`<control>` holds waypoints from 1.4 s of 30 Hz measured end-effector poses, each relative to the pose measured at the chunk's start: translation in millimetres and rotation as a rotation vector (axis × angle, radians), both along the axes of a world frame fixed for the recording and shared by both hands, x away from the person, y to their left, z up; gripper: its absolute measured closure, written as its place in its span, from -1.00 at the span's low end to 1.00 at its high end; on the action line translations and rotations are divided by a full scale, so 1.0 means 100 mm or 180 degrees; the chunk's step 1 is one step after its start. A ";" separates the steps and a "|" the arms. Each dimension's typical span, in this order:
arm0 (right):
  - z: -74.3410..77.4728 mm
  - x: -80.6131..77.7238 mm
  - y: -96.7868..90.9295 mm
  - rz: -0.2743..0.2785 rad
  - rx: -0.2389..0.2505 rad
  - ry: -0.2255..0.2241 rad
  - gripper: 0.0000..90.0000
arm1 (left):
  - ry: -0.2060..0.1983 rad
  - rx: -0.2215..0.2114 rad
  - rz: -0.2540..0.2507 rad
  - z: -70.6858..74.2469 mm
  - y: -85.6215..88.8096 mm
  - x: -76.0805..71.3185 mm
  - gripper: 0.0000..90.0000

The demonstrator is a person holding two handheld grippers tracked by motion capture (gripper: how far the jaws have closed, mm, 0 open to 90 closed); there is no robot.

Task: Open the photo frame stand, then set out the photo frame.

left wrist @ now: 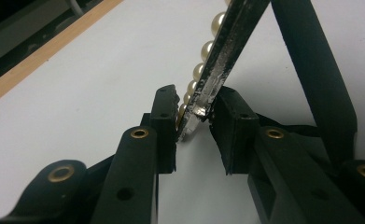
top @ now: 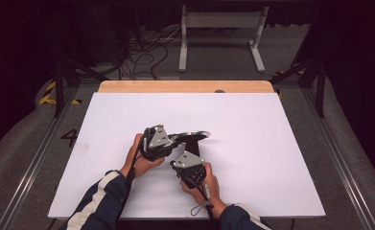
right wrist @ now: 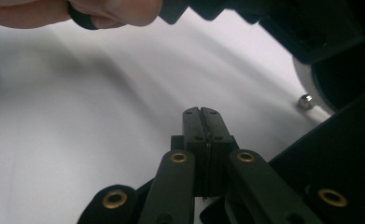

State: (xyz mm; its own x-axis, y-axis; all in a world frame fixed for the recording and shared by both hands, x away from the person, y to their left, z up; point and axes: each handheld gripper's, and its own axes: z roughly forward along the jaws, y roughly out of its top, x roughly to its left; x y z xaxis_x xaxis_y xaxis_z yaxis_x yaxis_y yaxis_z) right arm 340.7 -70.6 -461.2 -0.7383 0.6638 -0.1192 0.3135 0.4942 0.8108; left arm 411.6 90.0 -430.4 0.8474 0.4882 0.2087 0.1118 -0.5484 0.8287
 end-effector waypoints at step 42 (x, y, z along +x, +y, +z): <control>0.00 -0.10 -0.11 -0.0143 -0.0109 -0.0103 1.00 | -0.0031 0.0241 0.0078 -0.10 0.01 -0.06 0.72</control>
